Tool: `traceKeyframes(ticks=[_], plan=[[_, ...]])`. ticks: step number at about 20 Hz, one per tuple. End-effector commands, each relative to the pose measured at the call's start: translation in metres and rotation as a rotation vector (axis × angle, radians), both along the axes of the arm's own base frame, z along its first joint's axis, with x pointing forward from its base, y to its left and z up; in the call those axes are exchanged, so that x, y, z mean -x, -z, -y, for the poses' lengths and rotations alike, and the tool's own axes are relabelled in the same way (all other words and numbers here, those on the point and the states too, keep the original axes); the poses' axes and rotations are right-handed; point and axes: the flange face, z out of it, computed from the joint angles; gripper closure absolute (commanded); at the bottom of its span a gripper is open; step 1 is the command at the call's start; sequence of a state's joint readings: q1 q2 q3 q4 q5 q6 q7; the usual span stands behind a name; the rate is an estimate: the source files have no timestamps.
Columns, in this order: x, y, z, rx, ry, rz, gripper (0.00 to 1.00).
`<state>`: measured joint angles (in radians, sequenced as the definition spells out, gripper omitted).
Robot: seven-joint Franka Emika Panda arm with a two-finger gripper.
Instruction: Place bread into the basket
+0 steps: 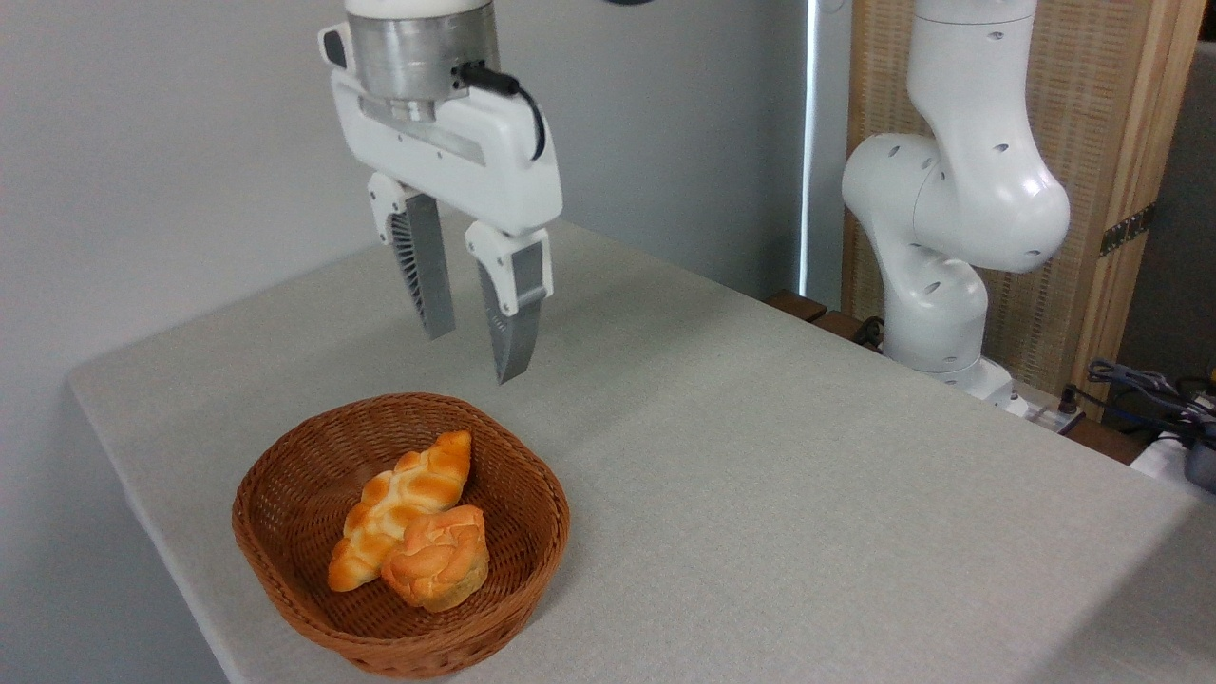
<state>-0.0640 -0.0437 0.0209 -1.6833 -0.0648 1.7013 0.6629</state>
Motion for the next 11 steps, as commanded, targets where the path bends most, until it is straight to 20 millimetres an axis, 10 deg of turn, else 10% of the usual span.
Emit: traceKeyframes(ticks=[1,11], plan=[[0.0099,-0.0020,0.0090,-0.007,0.024,-0.033,0.00],[0.0143,-0.0054,0.0106,-0.010,0.097,-0.037,0.00]])
